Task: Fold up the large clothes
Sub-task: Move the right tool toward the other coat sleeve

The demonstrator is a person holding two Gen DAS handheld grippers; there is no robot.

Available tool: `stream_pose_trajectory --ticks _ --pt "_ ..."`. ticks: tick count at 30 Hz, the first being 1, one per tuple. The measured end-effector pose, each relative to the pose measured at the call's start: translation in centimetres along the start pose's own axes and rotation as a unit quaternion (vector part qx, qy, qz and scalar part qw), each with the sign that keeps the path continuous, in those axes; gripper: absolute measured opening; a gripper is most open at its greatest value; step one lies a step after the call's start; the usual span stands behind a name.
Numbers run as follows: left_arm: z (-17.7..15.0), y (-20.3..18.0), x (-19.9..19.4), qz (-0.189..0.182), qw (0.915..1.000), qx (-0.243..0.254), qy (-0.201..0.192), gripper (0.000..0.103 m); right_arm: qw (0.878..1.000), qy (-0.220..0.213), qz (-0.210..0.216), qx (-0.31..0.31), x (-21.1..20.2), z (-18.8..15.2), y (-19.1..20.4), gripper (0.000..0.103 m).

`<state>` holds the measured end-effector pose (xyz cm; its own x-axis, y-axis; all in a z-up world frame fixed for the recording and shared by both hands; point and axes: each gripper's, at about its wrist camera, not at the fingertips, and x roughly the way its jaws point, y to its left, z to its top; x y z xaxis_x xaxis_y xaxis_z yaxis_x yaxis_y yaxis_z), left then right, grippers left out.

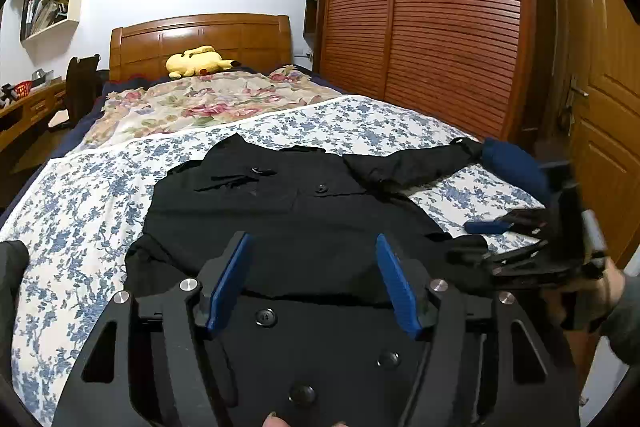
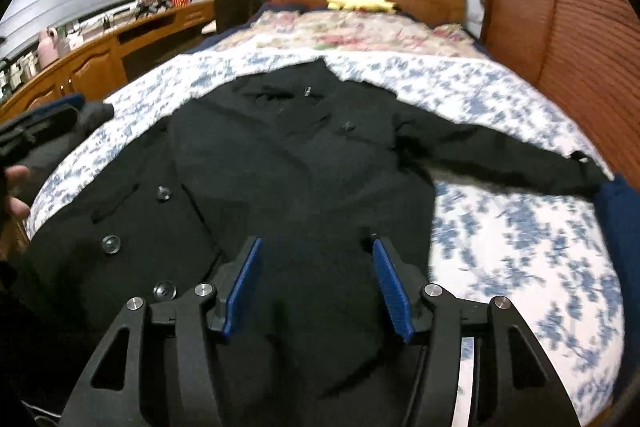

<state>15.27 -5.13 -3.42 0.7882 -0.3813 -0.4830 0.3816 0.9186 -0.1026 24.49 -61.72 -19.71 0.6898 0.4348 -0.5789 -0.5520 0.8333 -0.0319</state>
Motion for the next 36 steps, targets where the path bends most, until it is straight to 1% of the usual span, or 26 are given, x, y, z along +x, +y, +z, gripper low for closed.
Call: stream_pose_trajectory --ticks 1,4,7,8,10,13,15,16,18,21,24,27,31,36 --pt "0.1 0.0 0.1 -0.002 1.0 -0.002 -0.001 0.068 1.0 0.008 0.002 0.001 1.1 0.1 -0.1 0.059" --pt "0.4 -0.1 0.3 -0.002 1.0 -0.004 -0.007 0.068 0.999 0.036 -0.001 0.008 4.3 0.2 -0.8 0.059" --pt "0.7 -0.2 0.5 0.0 0.9999 -0.005 -0.01 0.068 0.996 0.085 -0.011 0.022 7.7 -0.6 -2.0 0.059" --pt "0.8 -0.2 0.6 -0.001 0.9999 -0.006 -0.011 0.068 0.995 0.093 -0.01 0.024 8.5 -0.9 -2.3 0.059" --pt "0.9 -0.2 0.9 -0.004 0.9999 -0.009 -0.01 0.068 0.996 0.089 -0.009 0.021 9.1 -1.0 -2.5 0.059" --pt "0.9 -0.2 1.6 -0.007 0.9998 -0.014 -0.007 0.068 0.995 0.097 -0.019 0.014 9.6 -0.7 -2.1 0.059" --pt "0.8 -0.2 2.1 -0.009 0.9998 -0.019 -0.002 0.073 0.994 0.103 -0.02 0.008 9.3 -0.5 -2.0 0.059" --pt "0.8 -0.2 2.4 -0.01 0.9997 -0.021 -0.001 0.075 0.995 0.103 -0.017 0.011 8.9 -0.3 -2.0 0.059" --pt "0.8 -0.3 2.9 -0.011 0.9997 -0.023 0.005 0.075 0.995 0.095 -0.007 0.021 7.4 0.2 -2.2 0.059" --pt "0.7 -0.6 3.4 -0.008 0.9997 -0.022 0.008 0.075 0.997 0.07 0.0 0.032 5.7 0.6 -3.8 0.059" --pt "0.5 -0.8 3.7 -0.007 0.9997 -0.023 0.011 0.077 0.998 0.052 -0.019 0.038 4.6 0.9 -5.7 0.059" --pt "0.3 -1.0 4.2 -0.003 0.9996 -0.021 0.018 0.077 0.997 0.046 -0.033 0.056 4.3 1.1 -8.2 0.059" --pt "0.1 -1.3 4.7 0.003 0.9995 -0.018 0.026 0.078 0.995 0.045 -0.068 0.049 4.9 1.8 -10.8 0.059" --pt "-0.1 -1.8 5.0 0.006 0.9994 -0.012 0.031 0.079 0.993 0.037 -0.084 0.073 6.5 3.1 -13.8 0.059"
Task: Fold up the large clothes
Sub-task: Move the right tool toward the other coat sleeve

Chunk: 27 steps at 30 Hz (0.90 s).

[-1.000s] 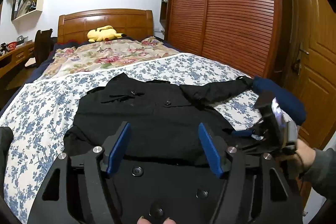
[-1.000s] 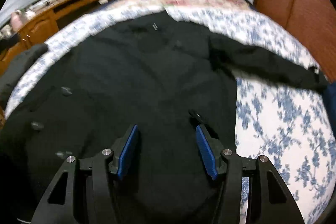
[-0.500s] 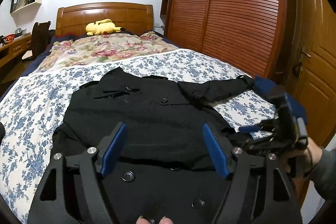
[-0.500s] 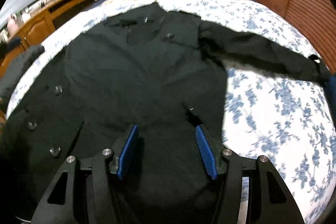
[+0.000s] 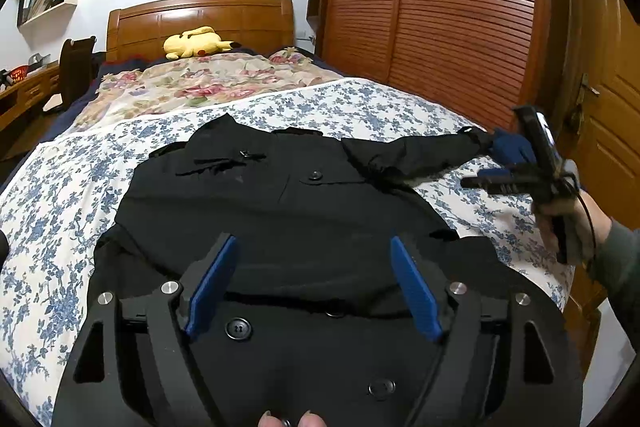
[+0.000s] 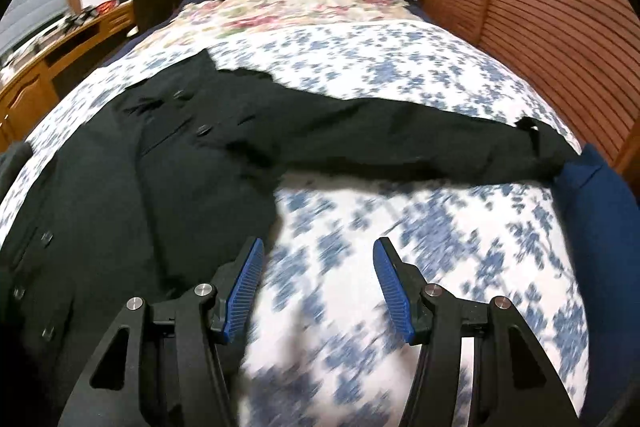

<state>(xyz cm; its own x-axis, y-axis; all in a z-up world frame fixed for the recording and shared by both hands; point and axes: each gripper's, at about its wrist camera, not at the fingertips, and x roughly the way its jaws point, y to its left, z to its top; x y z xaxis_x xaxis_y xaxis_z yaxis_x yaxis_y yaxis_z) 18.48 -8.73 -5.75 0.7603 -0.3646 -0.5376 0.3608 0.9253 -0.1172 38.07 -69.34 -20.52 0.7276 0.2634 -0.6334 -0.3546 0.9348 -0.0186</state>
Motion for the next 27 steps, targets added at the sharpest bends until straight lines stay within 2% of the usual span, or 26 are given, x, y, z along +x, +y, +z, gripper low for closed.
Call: stream_pose_trajectory --ticks 9,18,21,27 --pt "-0.5 -0.9 -0.3 0.003 0.9998 0.021 0.003 0.08 0.998 0.007 -0.018 0.055 5.3 3.2 -4.0 0.06" --pt "-0.3 -0.7 0.1 -0.001 0.9998 0.019 0.009 0.081 0.992 0.017 -0.046 0.117 10.1 5.9 -7.5 0.063" --pt "-0.3 -0.7 0.4 -0.007 0.9997 0.017 0.014 0.081 0.987 0.027 -0.062 0.144 11.5 6.1 -8.5 0.063" --pt "-0.3 -0.8 0.6 -0.005 0.9997 0.018 0.017 0.081 0.979 0.045 -0.062 0.19 13.9 5.9 -10.8 0.063"
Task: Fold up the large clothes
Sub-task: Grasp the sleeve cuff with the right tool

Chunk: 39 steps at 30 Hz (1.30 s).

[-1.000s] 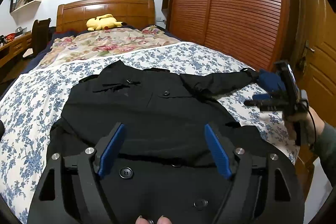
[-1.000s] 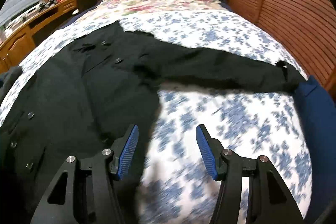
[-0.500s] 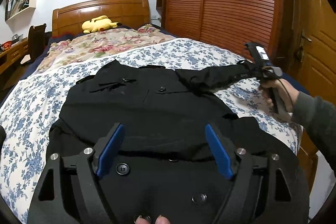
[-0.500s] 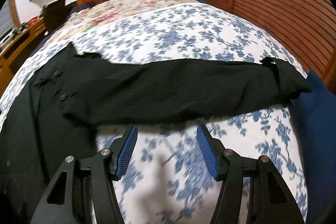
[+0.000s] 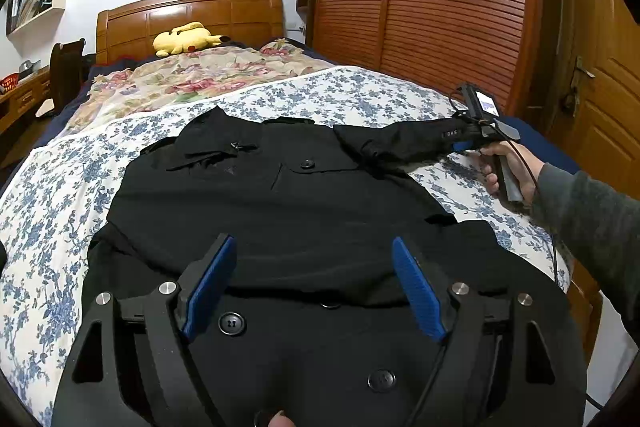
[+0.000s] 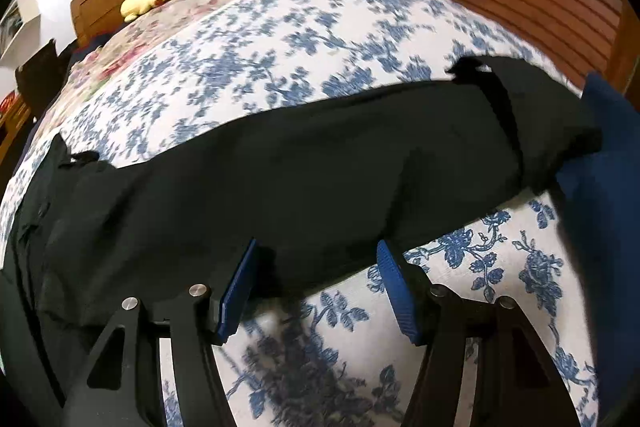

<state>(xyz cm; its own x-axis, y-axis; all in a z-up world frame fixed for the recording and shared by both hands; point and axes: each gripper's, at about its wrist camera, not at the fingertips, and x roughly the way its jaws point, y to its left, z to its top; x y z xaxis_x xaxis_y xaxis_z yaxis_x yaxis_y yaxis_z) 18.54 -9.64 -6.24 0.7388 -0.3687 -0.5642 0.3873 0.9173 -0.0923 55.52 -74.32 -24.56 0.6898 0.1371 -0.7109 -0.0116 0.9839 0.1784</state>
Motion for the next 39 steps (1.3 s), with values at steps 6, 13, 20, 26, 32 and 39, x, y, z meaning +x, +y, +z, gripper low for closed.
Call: stream_pose_trajectory --ticks 6,13,20,26,32,39 --pt "0.0 0.0 0.0 -0.008 1.0 -0.004 0.001 0.081 1.0 0.0 0.008 0.015 1.0 0.9 -0.5 0.063" --pt "0.0 -0.2 -0.2 -0.004 1.0 -0.002 0.001 0.081 0.999 0.014 -0.016 -0.042 1.5 1.0 0.7 0.011" --pt "0.3 0.0 -0.3 -0.011 0.9999 -0.005 -0.004 0.081 0.996 0.005 0.012 -0.086 -0.2 0.9 2.5 0.003" --pt "0.4 0.1 -0.2 -0.008 0.9999 -0.006 -0.004 0.081 0.989 -0.037 0.056 -0.134 -4.9 0.7 6.5 0.003" --pt "0.2 0.1 -0.5 0.0 1.0 -0.003 -0.006 0.081 0.972 -0.06 0.115 -0.198 -9.7 -1.4 11.5 0.003" --pt "0.2 0.7 -0.8 0.006 0.9999 -0.007 -0.008 0.081 0.944 -0.09 0.177 -0.265 -15.0 -4.9 16.2 0.003"
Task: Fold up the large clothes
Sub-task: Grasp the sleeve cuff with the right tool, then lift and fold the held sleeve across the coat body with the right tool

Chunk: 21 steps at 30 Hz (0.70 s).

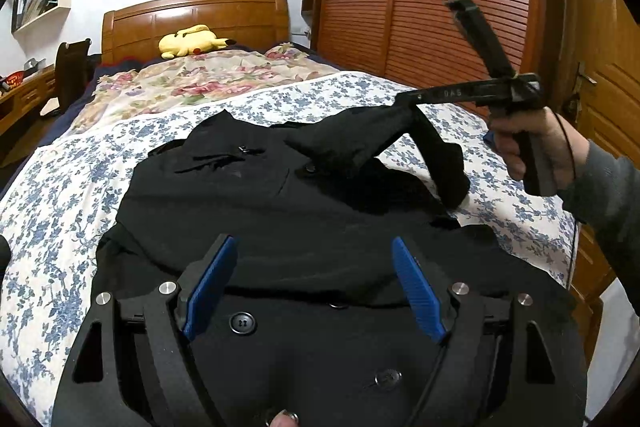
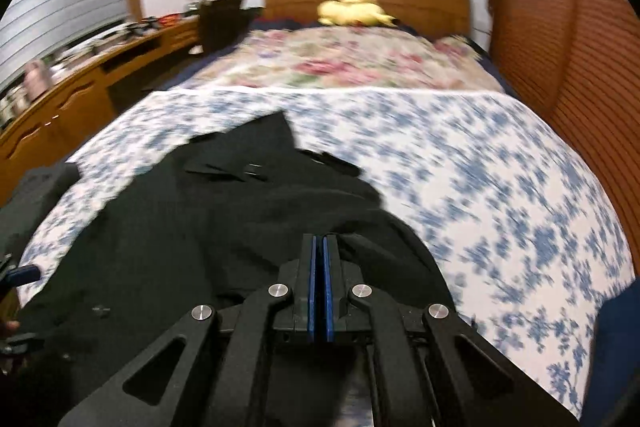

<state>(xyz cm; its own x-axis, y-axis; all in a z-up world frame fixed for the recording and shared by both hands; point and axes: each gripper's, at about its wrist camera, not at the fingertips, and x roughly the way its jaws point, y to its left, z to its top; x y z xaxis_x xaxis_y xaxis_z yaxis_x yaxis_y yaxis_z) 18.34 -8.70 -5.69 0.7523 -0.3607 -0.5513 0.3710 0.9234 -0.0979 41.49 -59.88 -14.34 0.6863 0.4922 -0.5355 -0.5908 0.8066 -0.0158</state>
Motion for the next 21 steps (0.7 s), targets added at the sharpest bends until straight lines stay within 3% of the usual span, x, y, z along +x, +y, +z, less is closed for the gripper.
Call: stream_pose_trajectory --ticks 2,7,13,21 --pt "0.0 0.2 -0.1 0.001 1.0 -0.002 -0.002 0.081 1.0 -0.005 0.017 -0.022 -0.9 0.1 2.2 0.003" --pt "0.0 0.5 -0.5 0.005 1.0 -0.003 -0.004 0.081 0.999 0.003 0.023 -0.043 -0.4 0.0 3.2 0.003" --pt "0.0 0.7 -0.7 0.009 0.9999 -0.001 -0.005 0.081 0.998 0.023 0.001 -0.05 0.6 -0.2 3.9 0.003" --pt "-0.1 1.0 -0.8 0.012 0.9999 -0.004 -0.006 0.081 0.998 0.049 0.005 -0.043 1.4 -0.5 5.4 0.003"
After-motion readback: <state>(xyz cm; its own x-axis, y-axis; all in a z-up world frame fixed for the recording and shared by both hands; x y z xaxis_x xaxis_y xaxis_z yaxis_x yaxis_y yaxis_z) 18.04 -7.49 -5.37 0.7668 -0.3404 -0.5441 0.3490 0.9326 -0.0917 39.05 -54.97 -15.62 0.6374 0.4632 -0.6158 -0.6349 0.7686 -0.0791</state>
